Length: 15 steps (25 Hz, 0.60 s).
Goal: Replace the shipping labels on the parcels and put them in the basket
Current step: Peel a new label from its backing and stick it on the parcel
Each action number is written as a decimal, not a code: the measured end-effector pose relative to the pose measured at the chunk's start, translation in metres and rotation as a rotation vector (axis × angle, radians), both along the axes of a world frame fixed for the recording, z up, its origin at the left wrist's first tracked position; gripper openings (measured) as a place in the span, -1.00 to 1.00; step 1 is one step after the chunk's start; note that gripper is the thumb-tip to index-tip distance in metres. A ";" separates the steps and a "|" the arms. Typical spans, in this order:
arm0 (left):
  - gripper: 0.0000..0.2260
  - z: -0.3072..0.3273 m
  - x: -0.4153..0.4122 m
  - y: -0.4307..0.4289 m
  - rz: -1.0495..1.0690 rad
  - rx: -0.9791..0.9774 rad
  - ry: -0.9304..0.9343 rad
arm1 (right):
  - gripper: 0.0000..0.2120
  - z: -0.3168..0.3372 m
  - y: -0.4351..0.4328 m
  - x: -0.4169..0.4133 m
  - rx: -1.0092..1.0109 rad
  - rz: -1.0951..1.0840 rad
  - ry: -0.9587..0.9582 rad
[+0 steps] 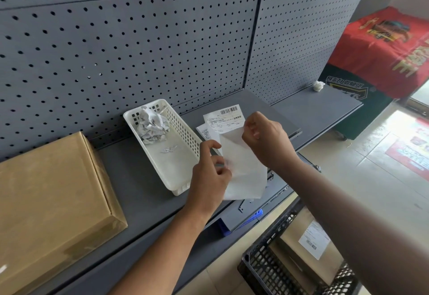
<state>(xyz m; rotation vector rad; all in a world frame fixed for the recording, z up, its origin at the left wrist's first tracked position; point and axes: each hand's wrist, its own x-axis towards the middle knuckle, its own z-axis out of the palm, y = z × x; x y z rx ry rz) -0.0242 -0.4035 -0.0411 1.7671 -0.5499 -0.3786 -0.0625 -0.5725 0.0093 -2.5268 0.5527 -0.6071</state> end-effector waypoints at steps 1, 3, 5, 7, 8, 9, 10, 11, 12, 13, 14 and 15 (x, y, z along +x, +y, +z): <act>-0.53 -0.001 0.000 0.000 -0.007 -0.004 -0.009 | -0.95 0.003 -0.002 0.002 0.008 -0.014 -0.004; -0.58 -0.003 0.000 -0.001 -0.021 -0.006 -0.012 | -0.94 0.009 -0.005 0.008 0.012 -0.034 -0.016; -0.64 -0.005 0.001 -0.001 -0.032 0.008 -0.014 | -0.93 0.014 -0.009 0.015 0.010 -0.055 -0.026; -0.66 -0.008 0.001 -0.001 -0.041 0.030 -0.037 | -0.93 0.022 -0.014 0.023 0.006 -0.077 -0.052; -0.66 -0.010 0.001 -0.001 -0.043 0.046 -0.056 | -0.93 0.027 -0.017 0.026 0.014 -0.089 -0.068; -0.67 -0.013 0.001 0.000 -0.045 0.061 -0.076 | -0.92 0.032 -0.021 0.030 0.033 -0.100 -0.085; -0.68 -0.016 0.001 0.000 -0.046 0.073 -0.088 | -0.92 0.038 -0.026 0.034 0.051 -0.111 -0.101; -0.70 -0.019 0.001 -0.001 -0.046 0.082 -0.090 | -0.91 0.045 -0.030 0.037 0.061 -0.122 -0.116; -0.72 -0.023 0.000 -0.002 -0.048 0.089 -0.085 | -0.91 0.051 -0.035 0.041 0.060 -0.131 -0.128; -0.73 -0.025 -0.001 -0.002 -0.050 0.097 -0.078 | -0.91 0.057 -0.038 0.044 0.056 -0.139 -0.142; -0.73 -0.028 -0.002 -0.003 -0.052 0.104 -0.073 | -0.91 0.063 -0.041 0.047 0.052 -0.144 -0.161; -0.73 -0.030 -0.003 -0.004 -0.055 0.109 -0.068 | -0.91 0.069 -0.044 0.049 0.051 -0.146 -0.185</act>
